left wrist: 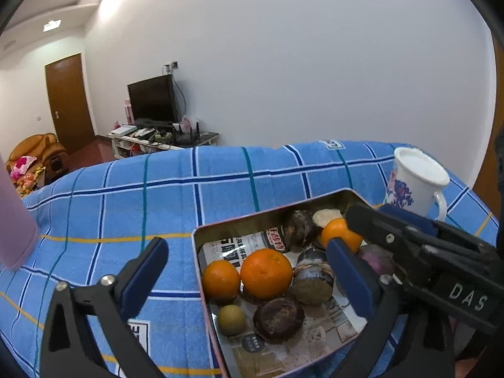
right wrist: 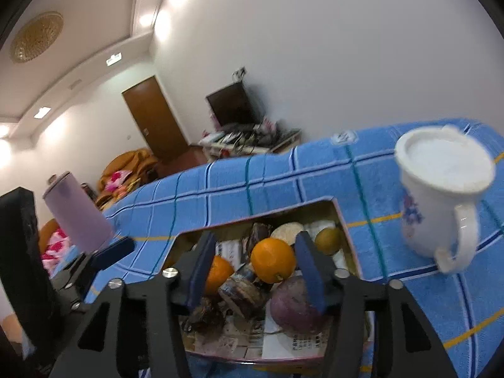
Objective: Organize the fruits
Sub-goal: 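Lift both open tools away from the tin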
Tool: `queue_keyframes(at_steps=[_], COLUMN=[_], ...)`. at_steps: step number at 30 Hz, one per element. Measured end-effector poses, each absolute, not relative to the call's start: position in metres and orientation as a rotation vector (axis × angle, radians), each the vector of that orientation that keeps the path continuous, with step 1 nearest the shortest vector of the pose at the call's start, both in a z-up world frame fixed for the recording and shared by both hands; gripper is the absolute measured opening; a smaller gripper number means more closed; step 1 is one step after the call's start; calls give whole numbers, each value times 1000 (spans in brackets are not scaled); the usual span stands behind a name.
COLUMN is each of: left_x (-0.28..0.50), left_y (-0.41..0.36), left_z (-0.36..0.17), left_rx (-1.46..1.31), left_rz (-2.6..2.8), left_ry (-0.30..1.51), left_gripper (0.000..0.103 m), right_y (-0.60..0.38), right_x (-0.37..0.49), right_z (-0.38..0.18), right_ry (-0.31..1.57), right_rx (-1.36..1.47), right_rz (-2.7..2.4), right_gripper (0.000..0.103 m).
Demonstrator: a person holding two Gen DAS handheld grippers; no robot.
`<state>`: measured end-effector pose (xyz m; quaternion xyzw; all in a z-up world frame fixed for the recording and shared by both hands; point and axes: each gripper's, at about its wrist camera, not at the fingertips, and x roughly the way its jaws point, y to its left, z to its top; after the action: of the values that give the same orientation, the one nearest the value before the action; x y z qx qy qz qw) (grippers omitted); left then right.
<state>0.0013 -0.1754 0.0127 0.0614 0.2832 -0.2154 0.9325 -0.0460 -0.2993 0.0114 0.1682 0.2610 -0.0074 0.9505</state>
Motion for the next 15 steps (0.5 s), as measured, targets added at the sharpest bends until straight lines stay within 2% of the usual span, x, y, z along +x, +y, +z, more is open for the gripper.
queue_keyframes(at_steps=[1, 3, 15], left_x=[0, -2, -31], left_y=[-173, -169, -144], left_z=[12, 9, 7], left_rx=[115, 100, 79], left_rz=[-432, -407, -285], left_ry=[573, 554, 409], left_gripper=[103, 103, 103], right_y=[-300, -293, -274], right_x=[-51, -57, -89], right_z=[12, 15, 25], right_ry=[510, 460, 289], right_rx=[327, 276, 118], right_rz=[-38, -99, -281], right_gripper=[66, 68, 68])
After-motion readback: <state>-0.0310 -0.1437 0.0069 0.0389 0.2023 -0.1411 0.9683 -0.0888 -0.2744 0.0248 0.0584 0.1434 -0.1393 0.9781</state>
